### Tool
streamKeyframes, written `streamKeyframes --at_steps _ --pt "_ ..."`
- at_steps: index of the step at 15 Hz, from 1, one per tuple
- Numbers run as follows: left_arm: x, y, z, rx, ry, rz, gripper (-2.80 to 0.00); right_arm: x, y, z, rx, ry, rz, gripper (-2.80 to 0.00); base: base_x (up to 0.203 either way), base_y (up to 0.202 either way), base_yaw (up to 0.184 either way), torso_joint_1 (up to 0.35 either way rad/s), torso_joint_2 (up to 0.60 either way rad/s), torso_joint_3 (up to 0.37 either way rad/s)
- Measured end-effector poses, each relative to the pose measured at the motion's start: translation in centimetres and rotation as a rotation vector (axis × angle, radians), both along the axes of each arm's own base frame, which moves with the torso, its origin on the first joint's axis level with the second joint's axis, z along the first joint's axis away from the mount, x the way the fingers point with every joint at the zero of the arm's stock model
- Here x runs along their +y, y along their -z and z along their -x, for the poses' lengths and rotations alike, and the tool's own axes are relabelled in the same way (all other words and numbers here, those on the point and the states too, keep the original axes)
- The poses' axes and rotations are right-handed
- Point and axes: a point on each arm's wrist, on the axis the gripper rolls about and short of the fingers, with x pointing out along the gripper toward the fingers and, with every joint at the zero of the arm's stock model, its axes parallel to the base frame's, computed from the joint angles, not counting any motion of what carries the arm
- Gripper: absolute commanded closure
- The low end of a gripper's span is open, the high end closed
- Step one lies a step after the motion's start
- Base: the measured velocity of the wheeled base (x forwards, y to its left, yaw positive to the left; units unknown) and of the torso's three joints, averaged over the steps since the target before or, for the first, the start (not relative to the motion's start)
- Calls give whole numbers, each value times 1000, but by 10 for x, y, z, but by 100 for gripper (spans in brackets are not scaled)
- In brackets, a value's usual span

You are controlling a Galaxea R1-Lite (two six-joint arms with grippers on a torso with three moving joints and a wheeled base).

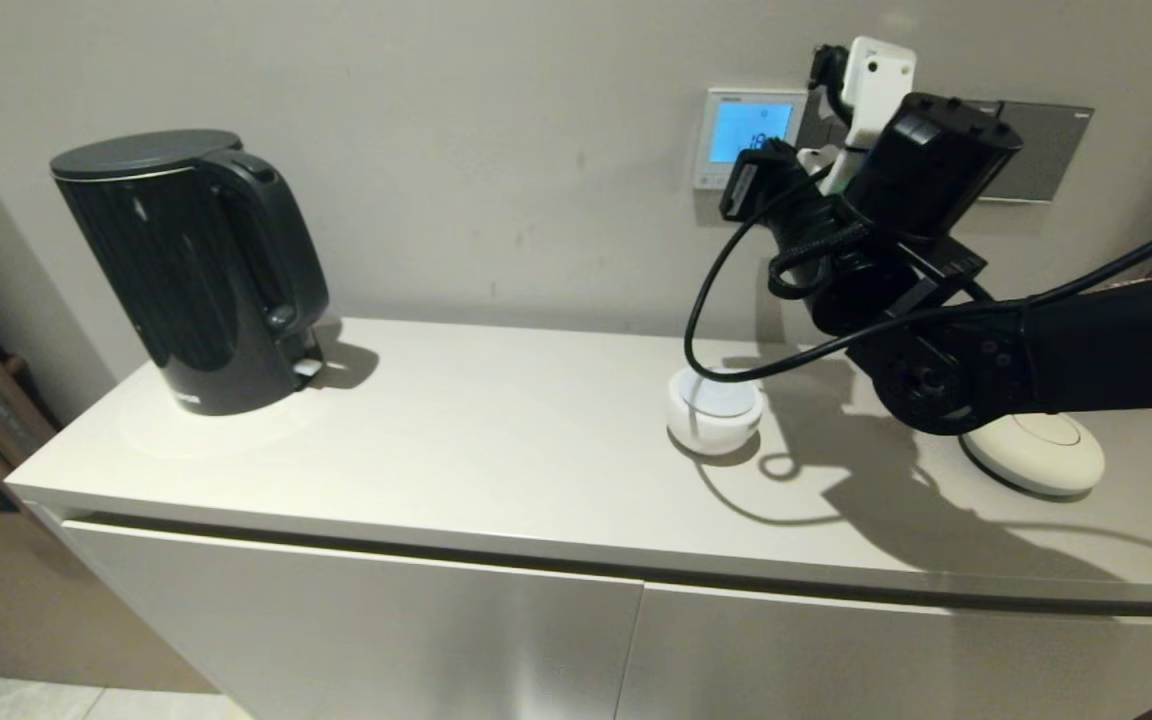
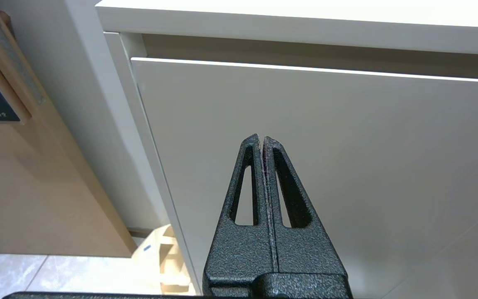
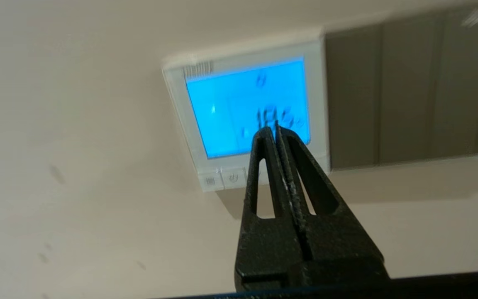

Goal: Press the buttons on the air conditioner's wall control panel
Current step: Press the temperature decrease button, then turn off the central air conditioner

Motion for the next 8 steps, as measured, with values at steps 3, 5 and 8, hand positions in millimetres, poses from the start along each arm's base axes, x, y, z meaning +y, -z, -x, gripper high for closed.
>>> streamKeyframes --at_steps 3,5,8 --pt "0 0 0 0 0 0 0 -11 -6 16 1 5 1 0 0 0 0 0 0 0" --pt "0 0 0 0 1 0 0 -21 -5 28 19 8 10 0 0 0 0 0 0 0" --pt "0 0 0 0 1 0 0 -46 -1 54 58 30 24 0 0 0 0 0 0 0"
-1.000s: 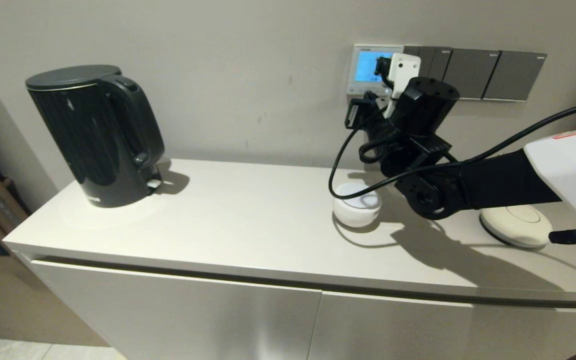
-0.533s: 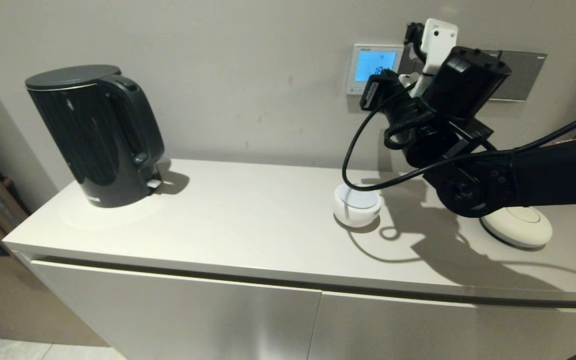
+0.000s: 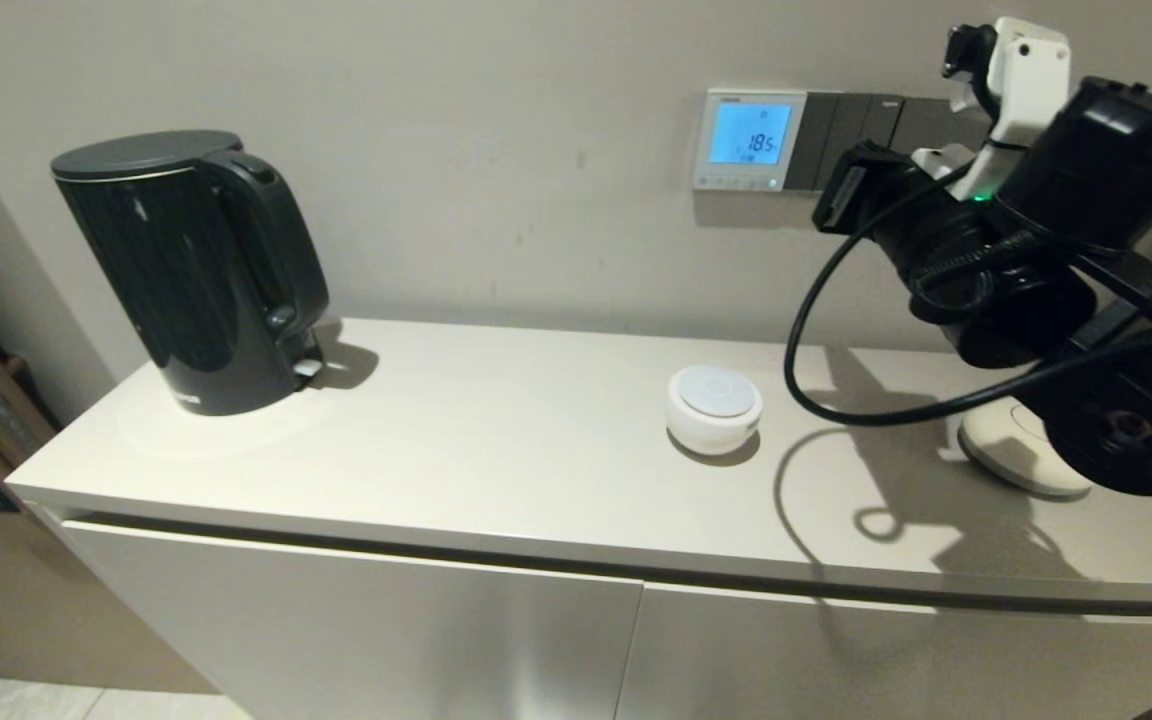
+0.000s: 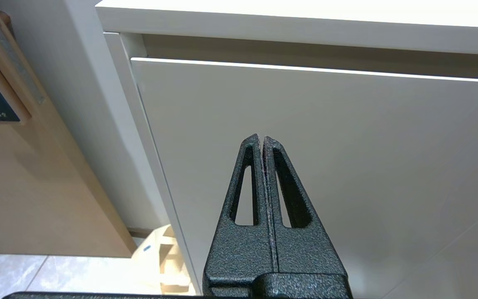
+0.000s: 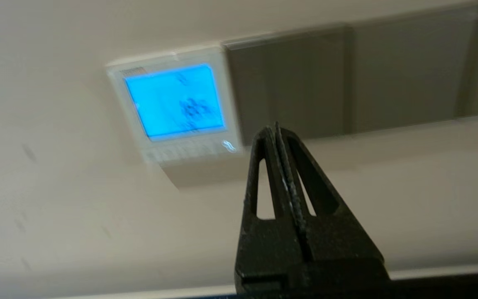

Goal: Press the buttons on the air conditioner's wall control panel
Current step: Turn off the central air conditioner

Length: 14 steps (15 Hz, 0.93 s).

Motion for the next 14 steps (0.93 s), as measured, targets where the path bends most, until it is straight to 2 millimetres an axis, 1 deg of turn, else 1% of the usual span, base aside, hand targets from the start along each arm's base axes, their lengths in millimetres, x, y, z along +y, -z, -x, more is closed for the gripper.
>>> streamKeyframes --at_steps 2,5,8,10,12,14 --pt "0 0 0 0 0 0 0 -15 15 19 74 4 24 0 0 0 0 0 0 0" --pt "0 0 0 -1 0 0 0 -40 45 56 184 -3 40 0 0 0 0 0 0 0" --pt "0 0 0 0 0 0 0 -75 83 105 296 -25 25 0 0 0 0 0 0 0" --pt "0 0 0 0 0 0 0 -97 102 137 336 -42 0 0 0 0 0 0 0 0" --pt "0 0 0 0 0 0 0 -110 115 168 362 -72 -17 0 0 0 0 0 0 0" --pt "0 0 0 0 -1 0 0 -117 125 198 370 -93 -19 0 0 0 0 0 0 0"
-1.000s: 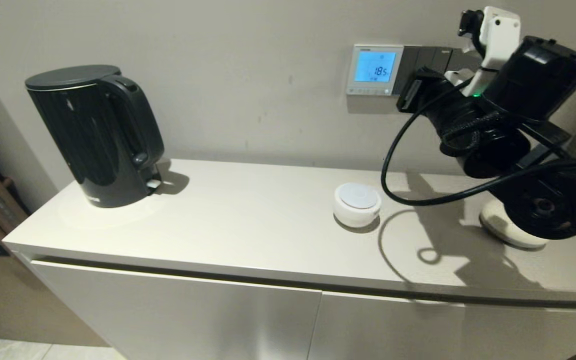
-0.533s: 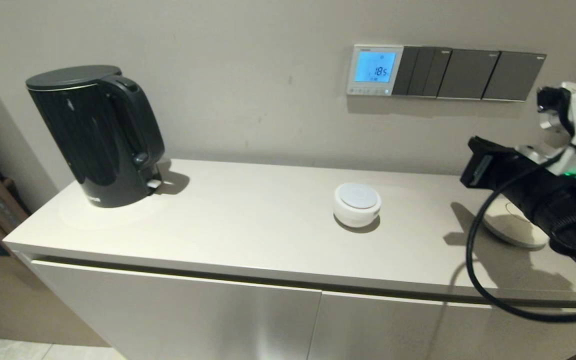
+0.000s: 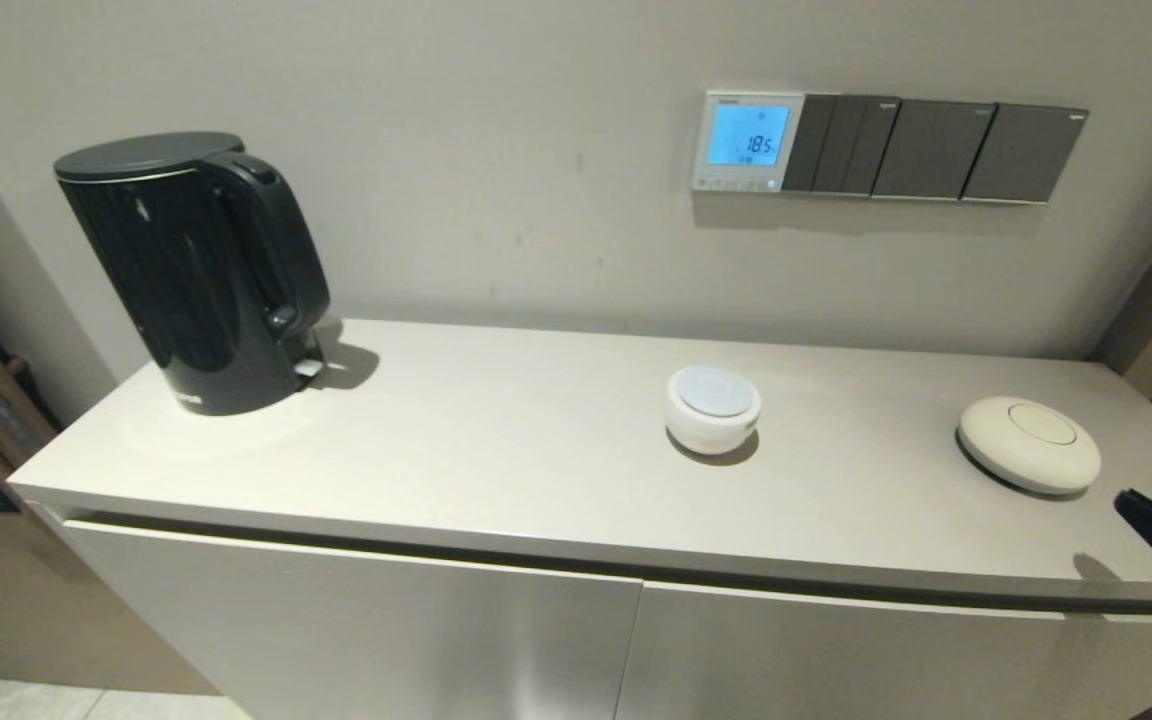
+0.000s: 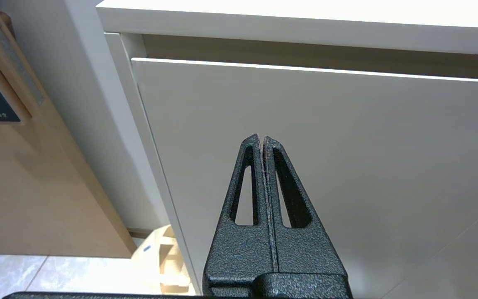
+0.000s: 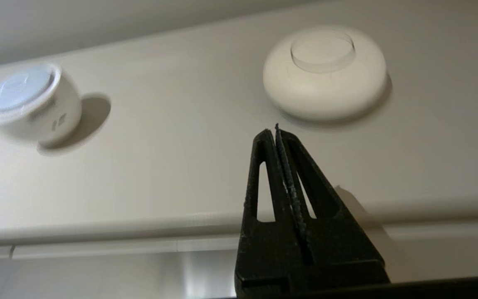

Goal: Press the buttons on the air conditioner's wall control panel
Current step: Turn off the central air conditioner

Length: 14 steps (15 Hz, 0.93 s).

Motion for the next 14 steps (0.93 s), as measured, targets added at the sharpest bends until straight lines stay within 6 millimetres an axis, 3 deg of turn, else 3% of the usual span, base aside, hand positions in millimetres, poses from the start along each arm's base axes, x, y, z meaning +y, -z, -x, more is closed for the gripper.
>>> streamKeyframes --at_steps 6,14 --pt "0 0 0 0 0 0 0 -7 52 67 54 -60 22 0 0 0 0 0 0 0" --pt "0 0 0 0 -1 0 0 -9 91 99 74 -37 95 0 0 0 0 0 0 0"
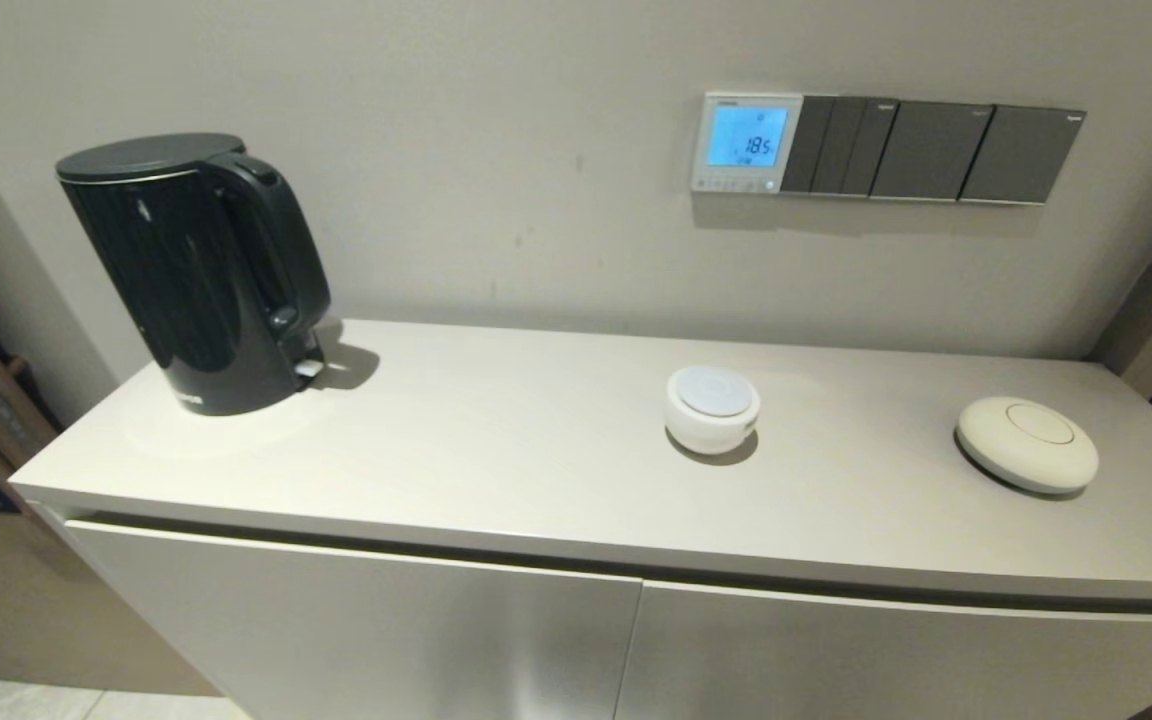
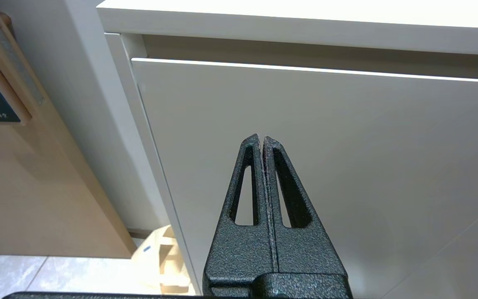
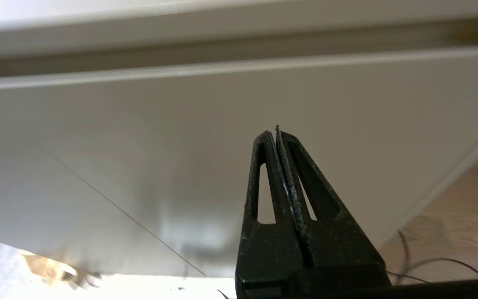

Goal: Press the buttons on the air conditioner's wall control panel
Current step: Turn off the central air conditioner

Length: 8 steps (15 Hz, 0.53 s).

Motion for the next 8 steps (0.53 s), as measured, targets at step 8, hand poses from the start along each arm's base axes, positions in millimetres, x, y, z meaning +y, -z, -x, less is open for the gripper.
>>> streamKeyframes --at_steps 8 --pt "0 0 0 0 0 0 0 -1 14 14 -91 33 39 0 0 0 0 0 0 0"
